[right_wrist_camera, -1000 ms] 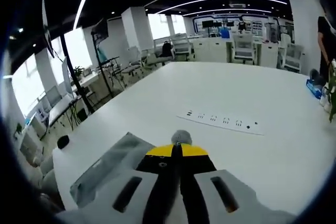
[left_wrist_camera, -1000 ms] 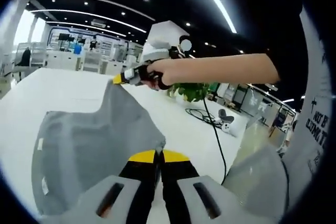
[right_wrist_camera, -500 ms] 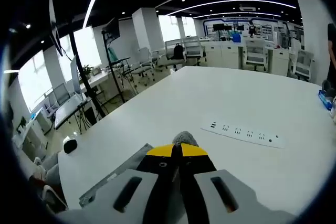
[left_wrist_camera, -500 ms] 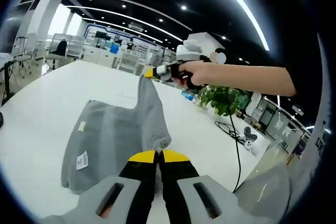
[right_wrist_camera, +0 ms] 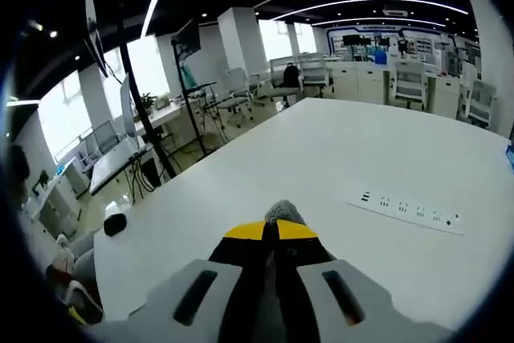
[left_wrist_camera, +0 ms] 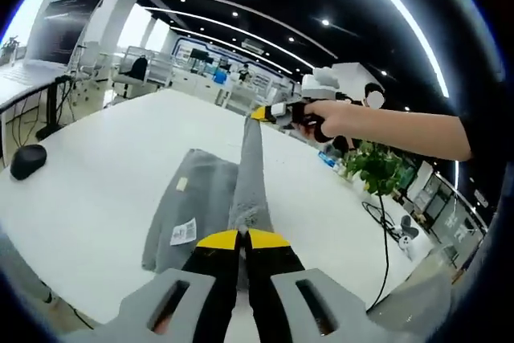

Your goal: Fold the towel on the table until its edges align and the towel forms a compact rectangular stack.

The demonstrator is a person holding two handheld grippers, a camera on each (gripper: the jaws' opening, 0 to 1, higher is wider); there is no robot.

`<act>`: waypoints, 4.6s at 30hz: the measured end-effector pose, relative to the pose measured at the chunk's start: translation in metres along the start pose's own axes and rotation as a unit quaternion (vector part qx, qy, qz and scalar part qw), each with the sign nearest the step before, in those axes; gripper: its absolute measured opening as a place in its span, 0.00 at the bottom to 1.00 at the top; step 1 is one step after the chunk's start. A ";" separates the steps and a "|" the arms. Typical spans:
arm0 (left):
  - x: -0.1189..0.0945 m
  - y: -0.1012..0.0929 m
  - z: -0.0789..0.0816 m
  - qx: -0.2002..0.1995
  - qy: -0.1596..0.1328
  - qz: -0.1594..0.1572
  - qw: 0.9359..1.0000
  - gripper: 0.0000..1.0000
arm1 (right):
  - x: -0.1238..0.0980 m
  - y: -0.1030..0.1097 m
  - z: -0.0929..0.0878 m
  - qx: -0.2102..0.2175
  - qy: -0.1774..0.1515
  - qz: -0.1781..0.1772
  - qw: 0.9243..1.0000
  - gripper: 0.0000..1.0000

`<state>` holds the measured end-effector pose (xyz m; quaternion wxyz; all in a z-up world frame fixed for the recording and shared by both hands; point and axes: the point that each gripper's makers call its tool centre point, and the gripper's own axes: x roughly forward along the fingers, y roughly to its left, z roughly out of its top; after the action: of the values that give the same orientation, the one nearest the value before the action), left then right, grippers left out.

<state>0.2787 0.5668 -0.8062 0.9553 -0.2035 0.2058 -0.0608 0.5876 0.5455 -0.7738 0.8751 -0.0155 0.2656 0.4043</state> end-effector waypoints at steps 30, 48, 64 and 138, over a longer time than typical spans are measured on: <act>0.009 0.077 -0.037 -0.094 0.007 0.089 0.992 0.02 | 0.096 0.033 -0.059 -0.011 0.043 0.013 0.999 0.01; 0.015 0.094 -0.062 -0.098 0.050 0.069 0.992 0.23 | 0.108 0.034 -0.075 -0.103 0.060 0.028 0.992 0.15; 0.064 0.114 -0.007 0.071 0.065 0.085 0.992 0.25 | 0.044 -0.013 -0.102 -0.060 0.092 -0.009 0.994 0.28; 0.171 0.050 -0.014 0.147 0.125 0.000 0.981 0.04 | -0.088 -0.014 -0.206 -0.040 0.070 -0.002 0.997 0.04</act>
<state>0.4301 0.5727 -0.9012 0.9417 -0.0516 0.3119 -0.1155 0.4580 0.4245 -0.9116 0.8539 -0.0795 0.3095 0.4108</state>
